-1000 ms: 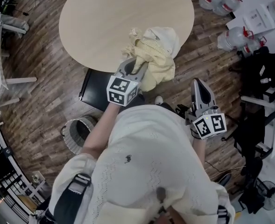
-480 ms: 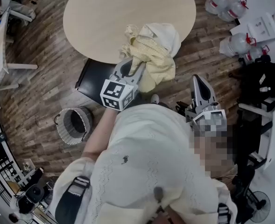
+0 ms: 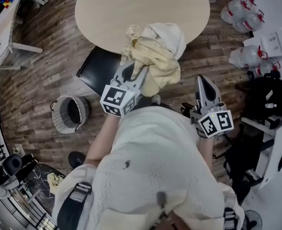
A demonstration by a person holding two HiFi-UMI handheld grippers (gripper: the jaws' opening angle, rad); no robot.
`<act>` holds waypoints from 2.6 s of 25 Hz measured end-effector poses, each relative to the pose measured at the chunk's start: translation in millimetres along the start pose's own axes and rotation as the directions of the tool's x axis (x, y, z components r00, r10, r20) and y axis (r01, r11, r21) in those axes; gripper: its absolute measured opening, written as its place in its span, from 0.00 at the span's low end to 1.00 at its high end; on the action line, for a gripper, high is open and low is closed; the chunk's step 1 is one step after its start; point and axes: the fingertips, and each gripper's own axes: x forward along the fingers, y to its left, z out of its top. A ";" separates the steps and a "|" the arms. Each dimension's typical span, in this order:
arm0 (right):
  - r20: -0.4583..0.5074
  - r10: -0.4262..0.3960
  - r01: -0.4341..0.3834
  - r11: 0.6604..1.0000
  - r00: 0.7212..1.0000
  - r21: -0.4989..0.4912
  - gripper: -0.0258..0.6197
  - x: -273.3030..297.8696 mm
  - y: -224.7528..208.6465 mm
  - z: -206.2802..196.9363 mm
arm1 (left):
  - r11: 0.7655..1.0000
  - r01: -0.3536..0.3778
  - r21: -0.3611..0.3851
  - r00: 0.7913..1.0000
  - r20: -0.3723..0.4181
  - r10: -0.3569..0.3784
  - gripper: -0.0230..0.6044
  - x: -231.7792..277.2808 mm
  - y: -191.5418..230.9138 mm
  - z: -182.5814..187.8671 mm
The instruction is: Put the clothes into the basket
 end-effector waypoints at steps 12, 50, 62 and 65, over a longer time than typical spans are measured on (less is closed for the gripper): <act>-0.056 0.129 -0.131 0.991 0.990 -0.037 0.05 -10.9 26.0 -15.4 | 0.993 -0.114 -0.040 0.992 0.055 0.116 0.21 -53.2 -21.7 -14.6; -0.266 0.585 -0.613 0.790 0.766 -0.029 0.05 72.3 244.0 -87.0 | 0.797 -0.557 -0.233 0.795 0.130 0.593 0.21 -295.2 50.3 -60.5; -0.313 0.641 -0.680 0.733 0.701 -0.024 0.05 71.0 369.5 -124.7 | 0.734 -0.624 -0.269 0.729 0.140 0.670 0.21 -421.8 81.9 -79.4; -0.331 0.662 -0.707 0.707 0.673 -0.023 0.05 71.5 405.8 -137.3 | 0.713 -0.643 -0.282 0.707 0.140 0.693 0.21 -456.1 90.9 -85.7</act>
